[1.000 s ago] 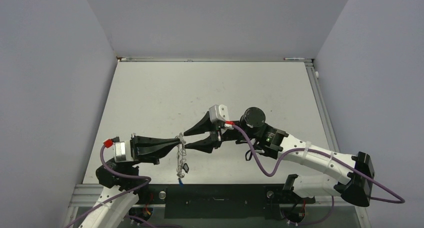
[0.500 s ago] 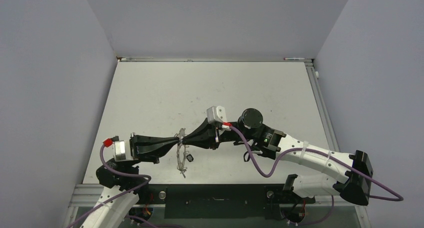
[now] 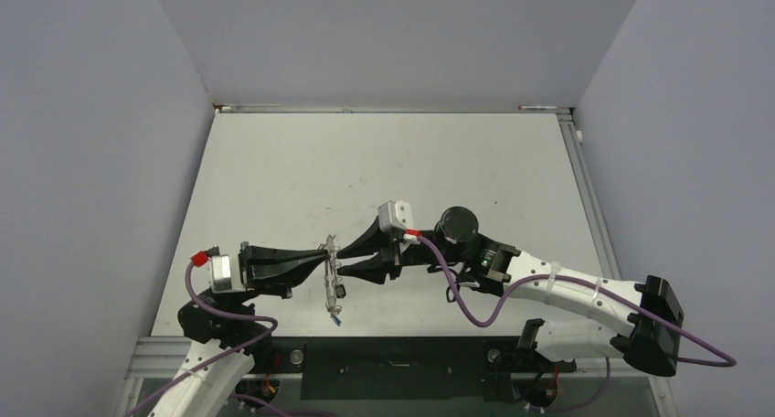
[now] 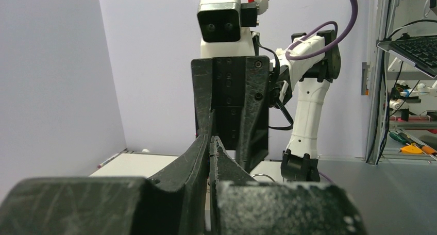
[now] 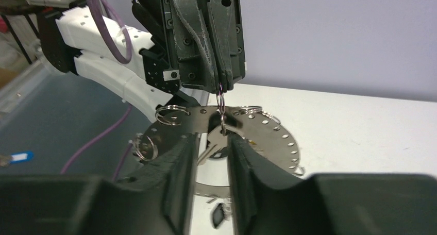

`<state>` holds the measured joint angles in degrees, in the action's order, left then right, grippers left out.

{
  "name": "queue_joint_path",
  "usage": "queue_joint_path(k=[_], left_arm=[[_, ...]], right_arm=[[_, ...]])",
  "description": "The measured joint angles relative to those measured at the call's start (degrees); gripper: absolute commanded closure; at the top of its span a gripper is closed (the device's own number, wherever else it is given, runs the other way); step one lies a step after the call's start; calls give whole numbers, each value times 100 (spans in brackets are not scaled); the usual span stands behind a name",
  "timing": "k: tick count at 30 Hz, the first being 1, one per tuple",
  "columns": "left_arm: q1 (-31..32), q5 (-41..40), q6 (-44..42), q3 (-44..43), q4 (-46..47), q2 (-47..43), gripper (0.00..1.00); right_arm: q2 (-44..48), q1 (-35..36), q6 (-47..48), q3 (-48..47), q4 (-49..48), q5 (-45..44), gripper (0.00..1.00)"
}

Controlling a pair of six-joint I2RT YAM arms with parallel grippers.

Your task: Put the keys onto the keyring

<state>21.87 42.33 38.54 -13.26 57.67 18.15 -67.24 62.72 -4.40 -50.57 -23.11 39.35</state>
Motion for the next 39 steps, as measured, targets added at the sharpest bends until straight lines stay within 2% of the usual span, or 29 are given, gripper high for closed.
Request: queue_joint_path(k=[10, 13, 19, 25, 39], left_arm=[[-24, -50, 2, 0, 11, 0, 100], [-24, -52, 2, 0, 17, -13, 100], [-24, -52, 4, 0, 55, -35, 100], [-37, -55, 4, 0, 66, -44, 100], [-72, -72, 22, 0, 122, -44, 100]], right_arm=[[0, 0, 68, 0, -52, -149, 63], [-4, 0, 68, 0, -129, -192, 69], [-151, 2, 24, -98, -387, -199, 71], [-348, 26, -35, -160, -481, -160, 79], [-435, 81, -105, -273, -730, -90, 81]])
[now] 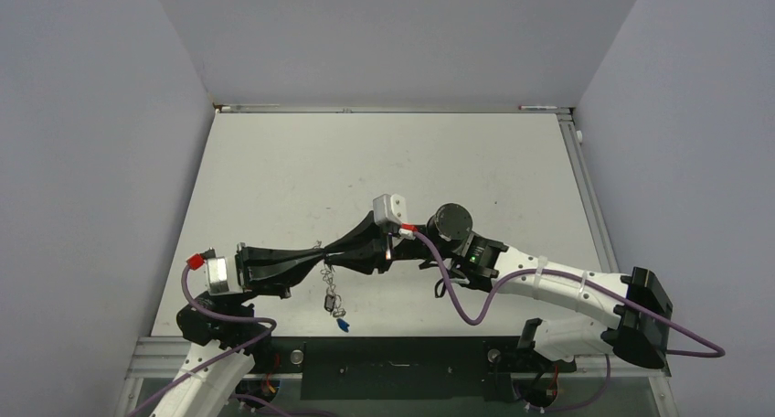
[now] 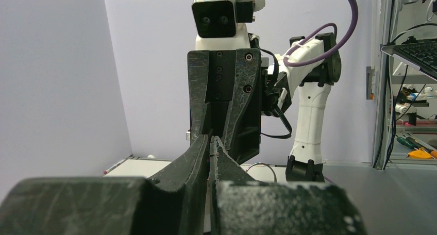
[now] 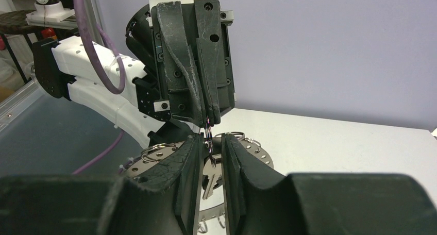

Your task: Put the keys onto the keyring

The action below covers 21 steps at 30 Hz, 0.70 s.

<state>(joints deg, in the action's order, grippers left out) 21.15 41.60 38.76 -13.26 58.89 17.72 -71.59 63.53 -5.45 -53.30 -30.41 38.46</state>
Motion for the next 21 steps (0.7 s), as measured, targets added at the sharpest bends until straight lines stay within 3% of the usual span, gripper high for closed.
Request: queue_joint_path(k=[7, 18, 21], left_arm=[[-26, -2, 20, 0, 68, 0, 100], [-44, -15, 68, 4, 94, 0, 100], [-59, -20, 83, 4, 101, -2, 100]], right_arm=[[-101, 0, 0, -9, -2, 55, 72], [-138, 22, -28, -9, -90, 94, 94], [-142, 26, -50, -9, -107, 94, 95]])
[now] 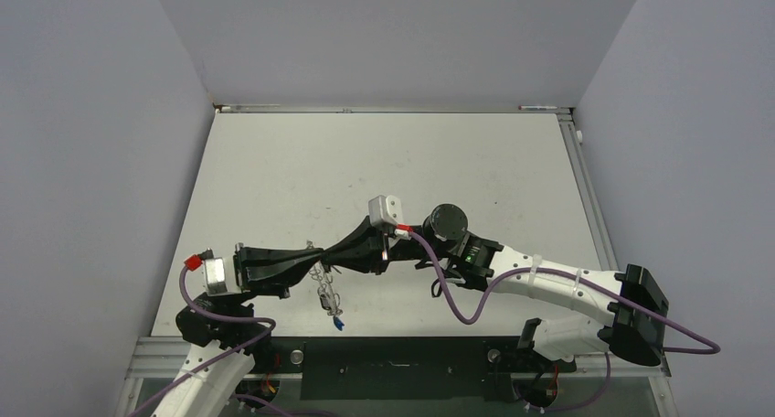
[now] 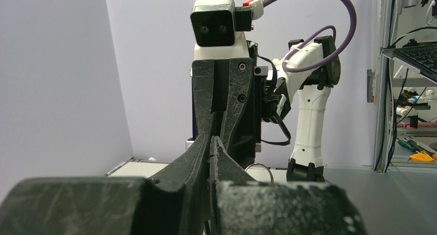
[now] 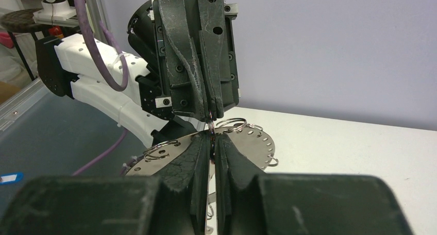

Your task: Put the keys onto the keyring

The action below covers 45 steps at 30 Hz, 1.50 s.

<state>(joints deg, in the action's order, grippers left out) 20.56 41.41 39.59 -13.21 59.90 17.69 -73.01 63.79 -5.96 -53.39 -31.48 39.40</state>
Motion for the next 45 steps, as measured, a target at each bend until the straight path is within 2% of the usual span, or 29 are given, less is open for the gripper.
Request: queue_joint_path(k=[2, 3, 7, 9, 10, 15, 19, 24, 27, 31, 36, 45], left_arm=[[0, 0, 7, 0, 0, -2, 100], [0, 0, 7, 0, -7, -7, 97], [-4, 4, -146, -11, -358, -155, 65], [0, 9, -369, -83, -761, -302, 55], [0, 2, -490, -144, -973, -376, 53], [111, 0, -1364, -656, -2297, -693, 54], [540, 190, -2465, -1329, -3786, -632, 54], [1342, 313, -3862, -2304, -5687, -79, 60], [1626, 286, -4419, -2750, -6509, 409, 61], [2048, 105, -4946, -3042, -7281, 986, 61], [2743, -535, -5506, -3320, -8089, 1532, 62], [2900, -1270, -5814, -3307, -8413, 1338, 63]], right_arm=[[-2, 0, 7, 0, -2, -2, 95], [-2, 0, 26, -2, 9, -4, 95], [0, 0, 367, -212, 599, -81, 95], [0, 0, 680, -437, 1272, -190, 95], [0, -9, 870, -601, 1727, -267, 95], [-20, -74, 1631, -1403, 3512, -719, 95], [-173, -81, 2214, -2166, 4940, -1093, 95], [-393, -76, 2726, -2938, 6439, -1526, 95], [-496, -39, 2920, -3272, 7112, -1738, 95], [-675, 181, 3042, -3536, 7694, -2017, 95], [-811, 496, 3104, -3578, 8124, -2275, 95], [-820, 721, 3110, -3755, 8301, -2511, 95]])
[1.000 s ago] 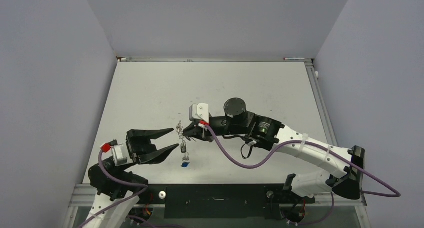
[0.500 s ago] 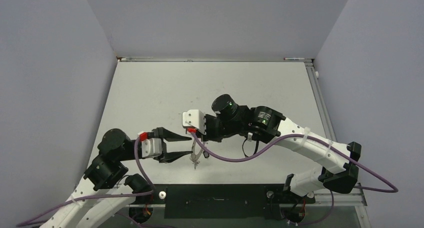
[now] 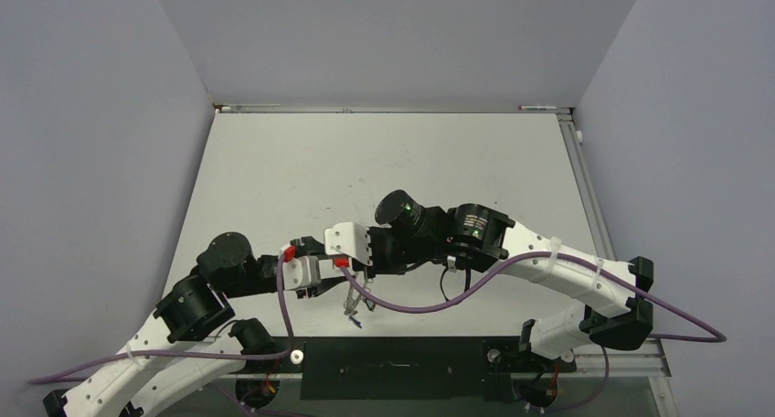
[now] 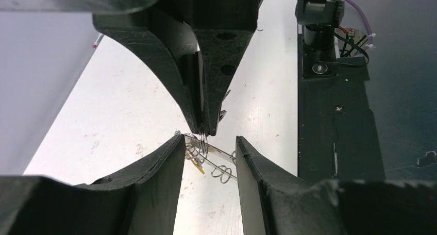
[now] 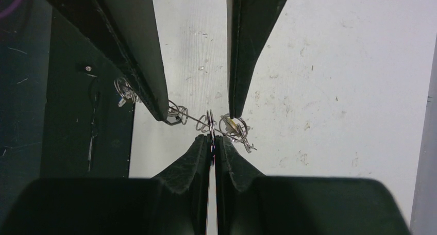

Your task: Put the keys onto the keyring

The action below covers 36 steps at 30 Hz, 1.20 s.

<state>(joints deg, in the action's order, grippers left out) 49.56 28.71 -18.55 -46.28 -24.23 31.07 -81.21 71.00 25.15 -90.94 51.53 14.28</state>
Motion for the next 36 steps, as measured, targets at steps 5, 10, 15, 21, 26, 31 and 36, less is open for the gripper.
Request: queue_joint_path(k=[5, 10, 15, 21, 26, 31, 36], left_arm=[[0, -173, -31, 118, 92, -122, 66], [0, -203, -28, 286, 210, -33, 69], [0, -190, 31, 426, 511, -26, 73], [0, -149, 85, 529, 682, -61, 84], [0, -83, 157, 570, 721, -63, 100], [-4, -63, 170, 599, 756, -72, 100], [-232, 55, 389, 789, 927, -247, 100]], right_arm=[[0, 81, 15, 0, 2, -15, 95], [0, 149, 15, 0, 2, -15, 95], [0, 146, 37, 0, 24, -33, 95], [0, 149, 39, 0, 20, -37, 95], [0, 149, 74, 0, 0, -79, 95], [20, 151, 83, 37, -35, -98, 77], [295, 160, 85, 409, -575, -205, 56]])
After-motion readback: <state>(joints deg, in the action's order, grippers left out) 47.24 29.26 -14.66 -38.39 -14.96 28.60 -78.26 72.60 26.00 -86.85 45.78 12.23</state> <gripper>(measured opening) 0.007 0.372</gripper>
